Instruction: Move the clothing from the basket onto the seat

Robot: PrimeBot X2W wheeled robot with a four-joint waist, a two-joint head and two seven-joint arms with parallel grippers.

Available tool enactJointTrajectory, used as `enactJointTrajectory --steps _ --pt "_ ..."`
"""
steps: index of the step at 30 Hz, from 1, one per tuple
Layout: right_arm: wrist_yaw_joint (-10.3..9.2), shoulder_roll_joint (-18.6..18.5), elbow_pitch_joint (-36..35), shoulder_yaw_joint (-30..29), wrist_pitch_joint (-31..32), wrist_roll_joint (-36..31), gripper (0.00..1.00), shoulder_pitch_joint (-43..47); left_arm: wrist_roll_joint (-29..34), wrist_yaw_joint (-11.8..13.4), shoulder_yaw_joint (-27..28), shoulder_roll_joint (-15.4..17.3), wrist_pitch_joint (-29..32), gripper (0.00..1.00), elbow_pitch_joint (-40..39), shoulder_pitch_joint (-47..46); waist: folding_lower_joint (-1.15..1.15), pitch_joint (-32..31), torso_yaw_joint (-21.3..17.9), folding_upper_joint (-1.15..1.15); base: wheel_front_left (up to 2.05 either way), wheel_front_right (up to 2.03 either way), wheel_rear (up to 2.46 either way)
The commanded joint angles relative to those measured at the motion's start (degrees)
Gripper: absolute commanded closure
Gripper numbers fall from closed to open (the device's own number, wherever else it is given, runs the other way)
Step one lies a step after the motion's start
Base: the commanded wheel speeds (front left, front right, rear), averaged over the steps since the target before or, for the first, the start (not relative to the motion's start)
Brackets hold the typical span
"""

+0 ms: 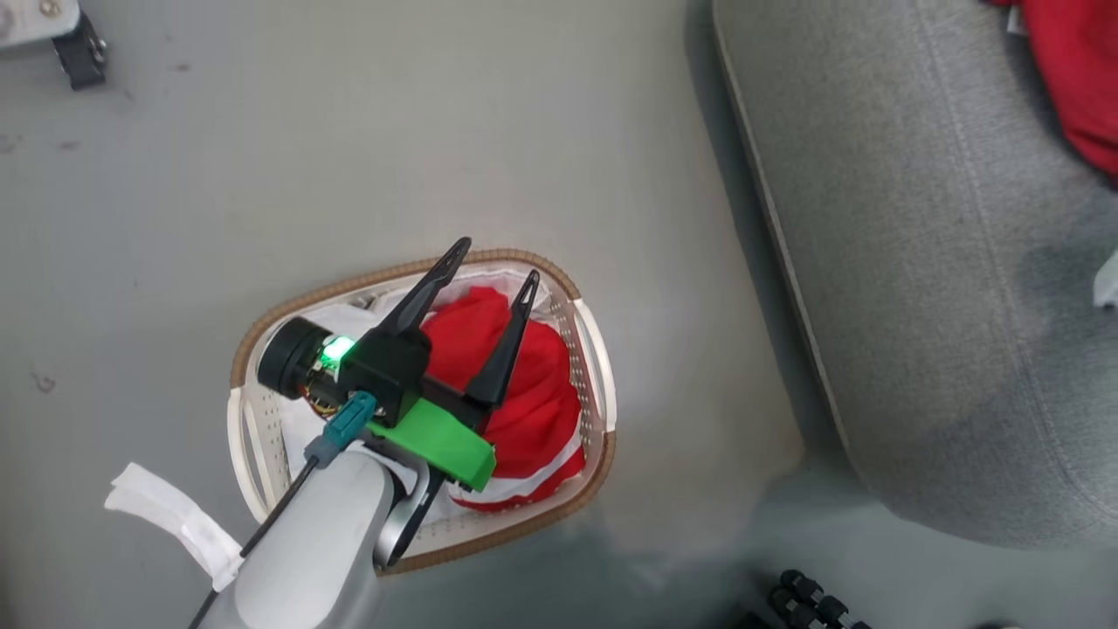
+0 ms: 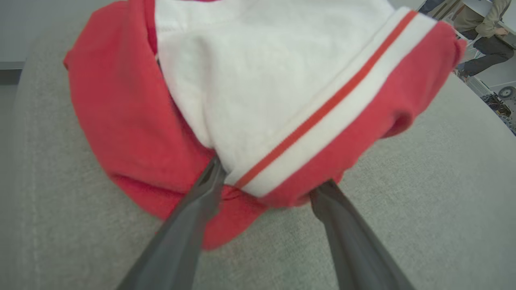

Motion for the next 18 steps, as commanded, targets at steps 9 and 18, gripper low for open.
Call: enactJointTrajectory --steps 9,18 --pt "-0.08 5.54 -12.15 3.22 -0.02 2.76 0.00 13.79 2.33 -0.06 9.67 -2.44 0.03 0.00 -2.83 5.88 0.00 -9.76 -0.25 0.00 0.00 0.00 0.00" --pt "-0.08 9.94 -21.06 15.36 -0.01 10.18 0.00 20.38 5.43 -0.16 17.86 -4.64 0.03 0.00 -2.99 11.86 0.00 -15.84 2.83 0.00 0.00 0.00 0.00"
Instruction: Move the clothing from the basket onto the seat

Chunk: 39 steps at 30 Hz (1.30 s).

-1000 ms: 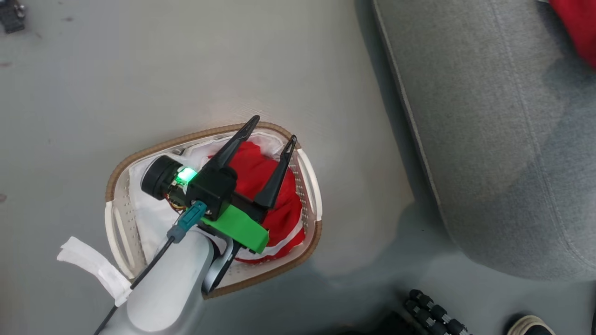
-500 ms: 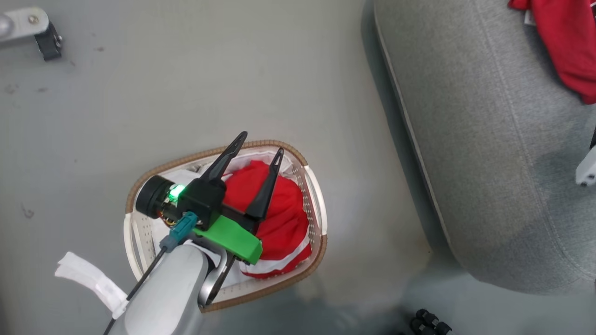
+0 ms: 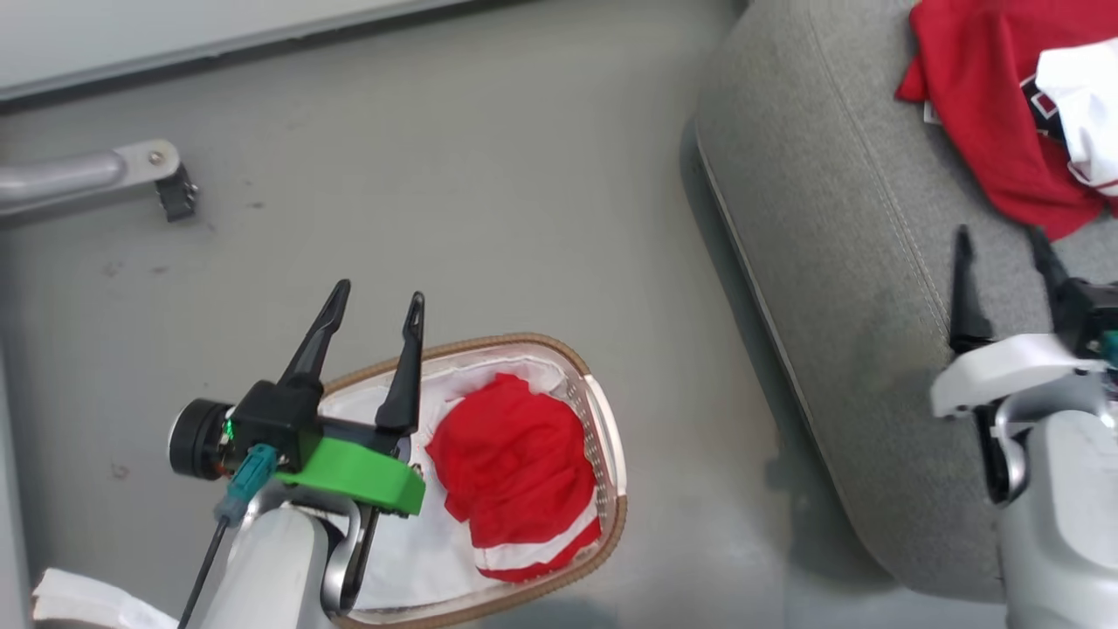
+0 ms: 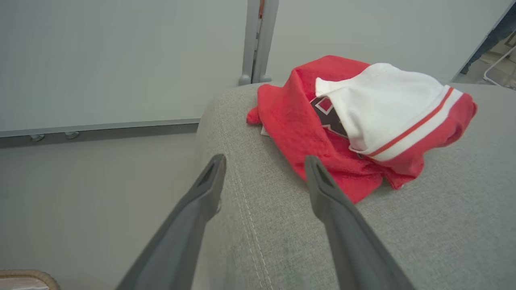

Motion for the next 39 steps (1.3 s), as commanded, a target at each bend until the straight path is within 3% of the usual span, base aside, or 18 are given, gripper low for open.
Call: enactJointTrajectory --steps 1,10,19,39 --pt "-0.08 0.42 -0.76 1.81 -0.01 1.13 0.00 1.27 0.21 -0.17 1.06 -0.45 0.03 0.00 0.26 1.36 0.00 -3.10 2.56 0.00 0.00 0.00 0.00" --pt "-0.08 2.01 -4.36 10.51 -0.01 5.45 0.00 2.88 1.01 -0.19 5.96 -2.08 0.03 0.00 2.27 3.37 0.00 -6.79 7.79 0.00 0.00 0.00 0.00" --pt "-0.08 2.32 -4.89 13.82 -0.01 8.14 0.00 6.30 1.66 -0.15 11.22 -2.83 0.03 0.00 5.00 6.75 0.00 -10.75 11.56 0.00 0.00 0.00 0.00" --pt "-0.08 2.32 -2.72 14.67 -0.01 10.62 0.00 15.45 -3.02 0.44 12.56 -2.87 0.03 0.00 4.15 15.25 0.00 -16.40 11.62 0.00 0.00 0.00 0.00"
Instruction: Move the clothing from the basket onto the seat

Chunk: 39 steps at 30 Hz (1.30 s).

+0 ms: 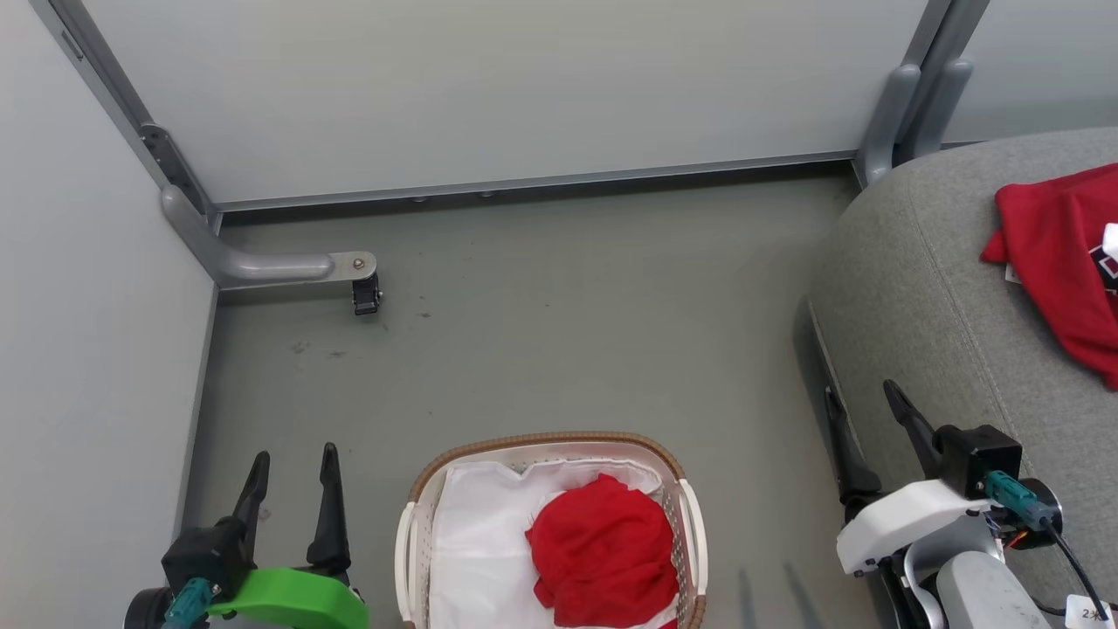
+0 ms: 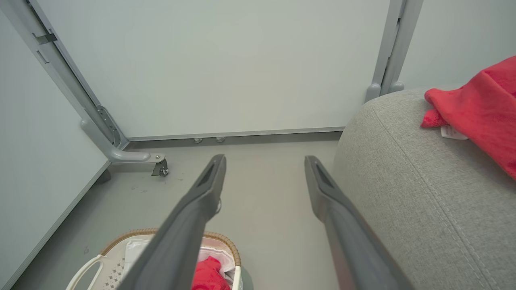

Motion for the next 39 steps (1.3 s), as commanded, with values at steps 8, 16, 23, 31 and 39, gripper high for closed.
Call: enactJointTrajectory --steps 8,16,23,31,39 --pt "-0.08 -0.24 -1.44 0.75 -0.01 0.14 0.00 -2.32 -0.46 -0.56 -2.93 0.06 0.03 0.00 0.98 -2.42 0.00 4.16 -1.47 0.00 0.00 0.00 0.00" --pt "-0.07 -0.26 -4.09 2.60 -0.01 0.12 0.00 -7.26 -1.78 -0.73 -9.33 0.08 0.03 0.00 4.84 -9.20 0.00 13.96 -4.16 0.00 0.00 0.00 0.00" --pt "-0.08 -0.24 -6.84 4.39 -0.01 1.34 0.00 -11.79 -3.24 -0.75 -15.82 0.13 0.03 0.00 10.36 -16.81 0.00 22.44 -7.07 0.00 0.00 0.00 0.00" --pt "-0.08 -0.20 -9.55 8.15 -0.01 2.62 0.00 -16.92 -5.21 -0.76 -22.30 1.11 0.03 0.00 18.54 -24.78 0.00 30.66 -10.36 0.00 0.00 0.00 0.00" --pt "-0.08 -0.19 -12.56 9.97 -0.01 3.87 0.00 -19.52 -8.64 -0.77 -29.80 2.29 0.03 0.00 25.46 -31.54 0.00 36.74 -12.29 0.00 0.00 0.00 0.00"
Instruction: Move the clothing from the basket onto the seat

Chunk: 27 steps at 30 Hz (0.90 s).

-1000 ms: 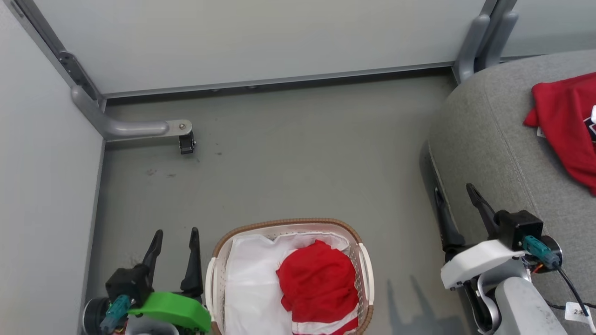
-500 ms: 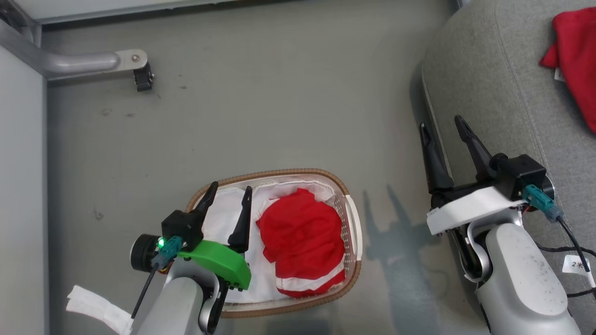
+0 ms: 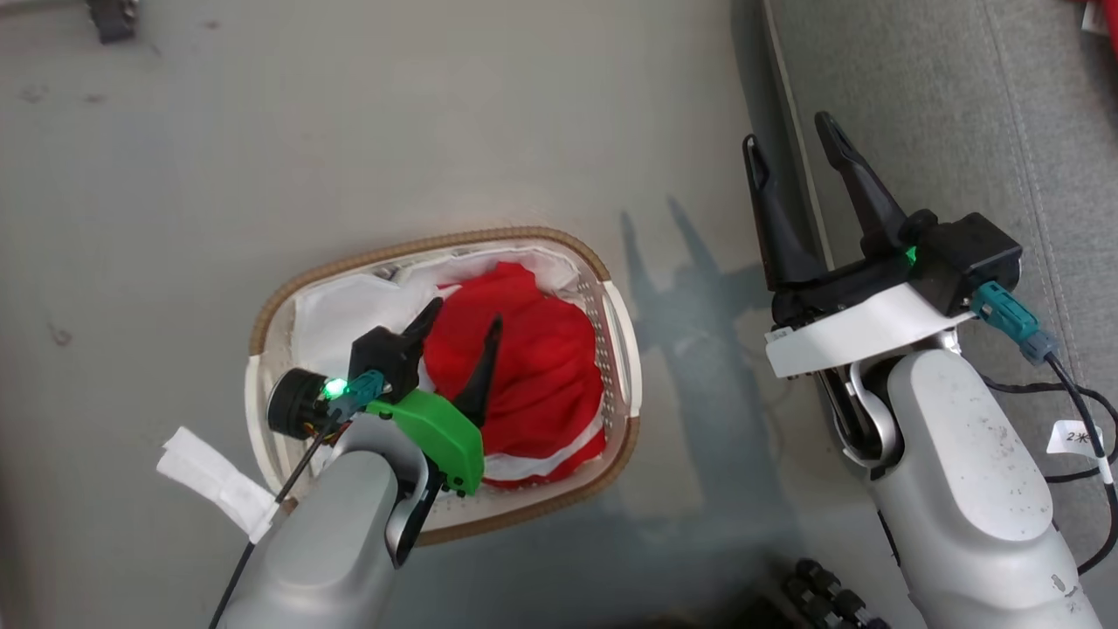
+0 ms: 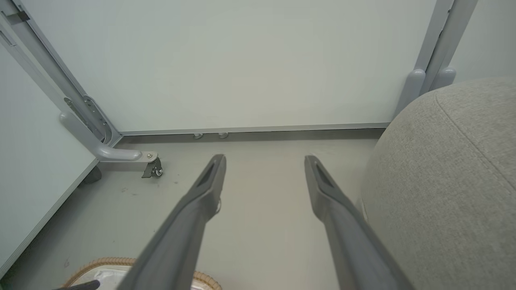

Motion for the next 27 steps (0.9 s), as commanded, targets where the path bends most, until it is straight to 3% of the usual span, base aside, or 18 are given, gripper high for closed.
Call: enactJointTrajectory --steps 1,11,19,27 --pt "-0.08 -0.10 -1.08 0.31 -0.01 0.68 0.00 -1.21 -1.39 -0.19 -1.69 1.07 0.03 0.00 1.35 -2.54 0.00 6.14 -3.42 0.00 0.00 0.00 0.00" --pt "-0.08 -0.10 -4.08 0.97 -0.01 1.75 0.00 -3.47 -5.36 -0.19 -13.54 4.03 0.03 0.00 8.16 -9.75 0.00 12.80 -5.72 0.00 0.00 0.00 0.00" --pt "-0.07 -0.10 -5.28 2.54 -0.01 2.33 0.00 -4.11 -6.58 -0.19 -17.13 6.53 0.03 0.00 11.49 -14.93 0.00 16.58 -7.31 0.00 0.00 0.00 0.00" --pt "-0.07 -0.10 -5.63 2.81 -0.01 1.76 0.00 -2.29 -7.90 -0.19 -22.98 6.58 0.03 0.00 13.18 -18.07 0.00 17.47 -7.21 0.00 0.00 0.00 0.00"
